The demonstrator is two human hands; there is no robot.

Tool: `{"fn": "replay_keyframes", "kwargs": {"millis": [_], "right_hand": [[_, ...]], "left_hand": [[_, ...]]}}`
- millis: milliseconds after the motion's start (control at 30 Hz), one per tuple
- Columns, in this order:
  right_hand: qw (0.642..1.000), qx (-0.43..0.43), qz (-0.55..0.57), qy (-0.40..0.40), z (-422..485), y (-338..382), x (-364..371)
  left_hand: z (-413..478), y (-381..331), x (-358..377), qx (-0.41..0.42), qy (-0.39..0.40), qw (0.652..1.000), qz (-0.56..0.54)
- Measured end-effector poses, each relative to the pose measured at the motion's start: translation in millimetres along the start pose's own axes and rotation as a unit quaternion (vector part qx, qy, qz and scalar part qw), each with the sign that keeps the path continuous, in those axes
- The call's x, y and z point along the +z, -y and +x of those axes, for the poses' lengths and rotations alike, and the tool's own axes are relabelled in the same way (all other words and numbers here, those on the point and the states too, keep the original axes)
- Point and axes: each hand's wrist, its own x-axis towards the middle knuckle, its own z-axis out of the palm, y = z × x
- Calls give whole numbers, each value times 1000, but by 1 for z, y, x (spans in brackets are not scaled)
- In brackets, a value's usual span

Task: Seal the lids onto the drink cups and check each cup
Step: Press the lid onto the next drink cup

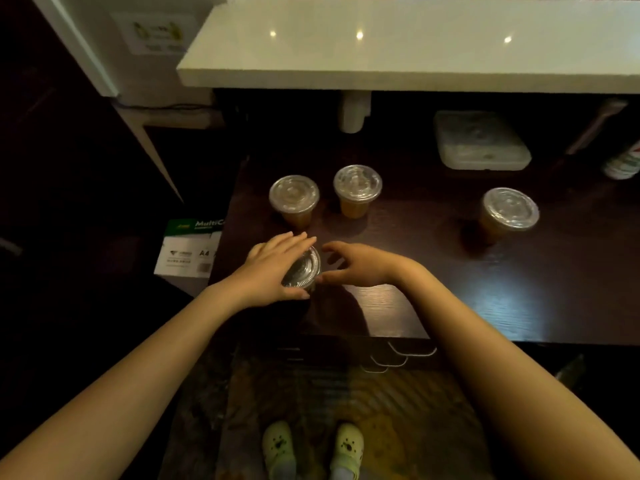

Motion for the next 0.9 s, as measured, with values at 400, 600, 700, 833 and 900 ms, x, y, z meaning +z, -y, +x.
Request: {"fn": "replay_keyframes", "kwargs": {"millis": [400,600,700,833,900], "right_hand": [[971,-30,157,-175,38,34,48],[879,-71,348,-317,55,22,91],[866,-81,375,-319,61,19,92],[856,-86,409,-305,65,14,92],[849,-75,417,-315,63,19,93]], "left_hand": [[-9,9,47,-184,-266,824,-466],[13,-12,63,-204,-434,721,-500],[17,-5,65,-198,-440,736,-475],[17,-5,66,-195,-440,735,-478],[15,-4,64,-186,-424,740,-488]]}}
